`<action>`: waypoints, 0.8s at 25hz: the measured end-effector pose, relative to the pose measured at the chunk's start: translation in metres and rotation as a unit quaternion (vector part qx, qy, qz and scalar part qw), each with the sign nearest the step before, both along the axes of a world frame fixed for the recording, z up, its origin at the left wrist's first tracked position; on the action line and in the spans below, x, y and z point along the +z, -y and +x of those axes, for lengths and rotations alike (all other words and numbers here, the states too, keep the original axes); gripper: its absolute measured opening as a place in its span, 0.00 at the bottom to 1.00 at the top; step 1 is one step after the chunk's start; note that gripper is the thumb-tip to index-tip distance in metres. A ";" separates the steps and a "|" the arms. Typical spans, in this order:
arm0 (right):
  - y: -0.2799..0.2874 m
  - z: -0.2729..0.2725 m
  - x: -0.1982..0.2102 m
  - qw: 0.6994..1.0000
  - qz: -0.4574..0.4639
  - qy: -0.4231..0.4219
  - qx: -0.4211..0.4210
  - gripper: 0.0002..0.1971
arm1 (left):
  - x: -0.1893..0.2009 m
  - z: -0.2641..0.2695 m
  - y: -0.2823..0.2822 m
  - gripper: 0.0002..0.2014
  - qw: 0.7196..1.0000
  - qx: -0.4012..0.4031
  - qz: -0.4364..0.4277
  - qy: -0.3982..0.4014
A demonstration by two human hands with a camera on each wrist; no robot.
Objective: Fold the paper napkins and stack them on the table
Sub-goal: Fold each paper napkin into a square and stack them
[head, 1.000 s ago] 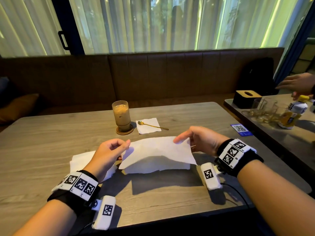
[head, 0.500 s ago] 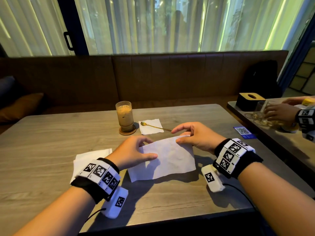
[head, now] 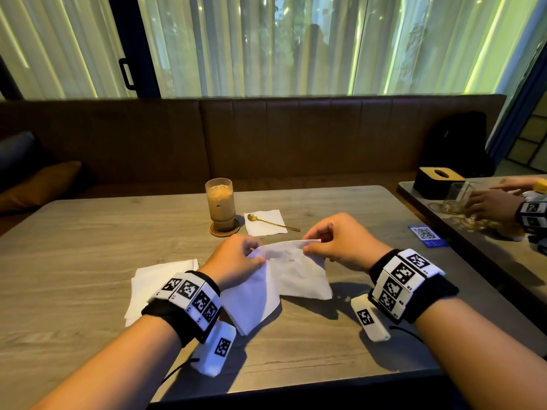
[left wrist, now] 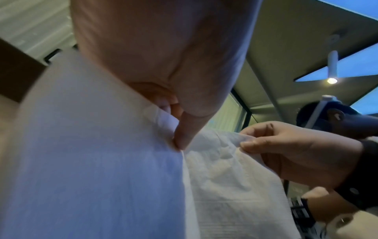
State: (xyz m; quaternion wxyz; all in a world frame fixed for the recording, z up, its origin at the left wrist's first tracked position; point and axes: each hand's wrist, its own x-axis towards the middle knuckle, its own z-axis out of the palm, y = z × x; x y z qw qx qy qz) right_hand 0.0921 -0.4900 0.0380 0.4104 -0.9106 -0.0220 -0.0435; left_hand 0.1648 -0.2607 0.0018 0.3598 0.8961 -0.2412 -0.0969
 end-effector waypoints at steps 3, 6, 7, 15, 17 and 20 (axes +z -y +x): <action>-0.016 -0.002 0.007 0.997 -0.050 0.053 -0.023 0.05 | -0.002 0.005 -0.003 0.08 0.995 0.062 -0.062 -0.050; -0.032 -0.004 0.014 0.991 -0.090 0.100 -0.005 0.08 | -0.005 0.012 -0.007 0.14 0.982 0.111 -0.106 -0.114; -0.037 -0.006 0.016 0.992 -0.082 0.098 0.026 0.08 | -0.005 0.013 -0.007 0.16 0.974 0.123 -0.132 -0.136; -0.035 0.020 0.002 0.990 0.123 0.040 -0.052 0.15 | 0.008 0.011 -0.010 0.13 0.905 0.089 -0.323 -0.262; -0.027 0.031 -0.005 0.986 0.126 -0.002 -0.112 0.19 | 0.010 0.009 -0.011 0.15 0.888 0.057 -0.351 -0.291; -0.029 0.043 -0.023 0.948 0.259 -0.150 -0.103 0.29 | 0.013 0.006 -0.009 0.16 0.862 0.049 -0.381 -0.331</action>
